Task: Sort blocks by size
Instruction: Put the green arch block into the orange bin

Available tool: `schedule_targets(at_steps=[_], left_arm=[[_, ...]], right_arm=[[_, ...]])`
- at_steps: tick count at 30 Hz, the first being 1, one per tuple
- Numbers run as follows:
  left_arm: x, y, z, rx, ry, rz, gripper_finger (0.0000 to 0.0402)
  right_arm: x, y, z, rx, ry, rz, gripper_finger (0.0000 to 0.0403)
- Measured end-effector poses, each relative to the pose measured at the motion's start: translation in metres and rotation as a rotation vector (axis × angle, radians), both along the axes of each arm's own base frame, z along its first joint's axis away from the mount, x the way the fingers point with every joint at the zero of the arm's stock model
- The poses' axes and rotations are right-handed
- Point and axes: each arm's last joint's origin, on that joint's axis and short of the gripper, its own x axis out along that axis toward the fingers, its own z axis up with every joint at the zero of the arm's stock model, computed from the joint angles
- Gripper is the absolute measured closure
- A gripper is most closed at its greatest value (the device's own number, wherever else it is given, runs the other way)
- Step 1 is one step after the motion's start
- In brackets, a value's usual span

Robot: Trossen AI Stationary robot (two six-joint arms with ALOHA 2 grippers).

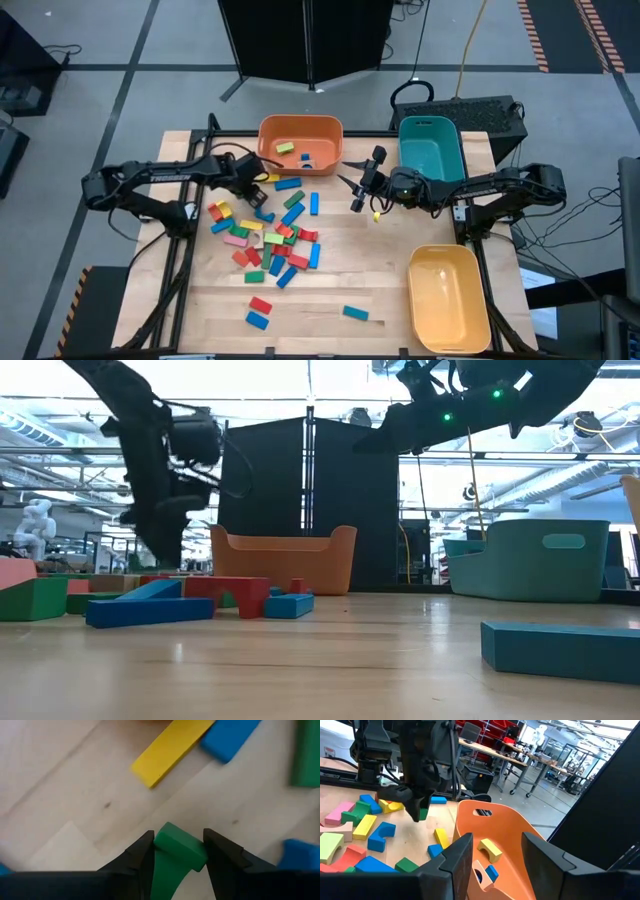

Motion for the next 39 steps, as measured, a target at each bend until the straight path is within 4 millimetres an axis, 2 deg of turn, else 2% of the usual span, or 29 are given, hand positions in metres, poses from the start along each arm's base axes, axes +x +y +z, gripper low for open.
schedule_targets(at_steps=[11, 20, 26, 39], left_arm=[[0.031, -0.008, 0.054, 0.061, -0.142, -0.083, 0.0262], [0.049, 0.004, 0.089, 0.217, -0.310, -0.158, 0.0262], [0.053, 0.023, 0.094, 0.289, -0.401, -0.104, 0.0262], [0.087, 0.066, 0.070, 0.419, -0.517, -0.094, 0.0262]], right_arm=[[-0.001, -0.001, -0.005, -0.002, 0.055, -0.001, 0.0245], [-0.001, -0.002, -0.007, 0.002, 0.076, -0.005, 0.0245], [-0.001, -0.002, -0.009, 0.007, 0.097, -0.005, 0.0245], [-0.003, -0.001, -0.016, 0.035, 0.162, -0.006, 0.0245]])
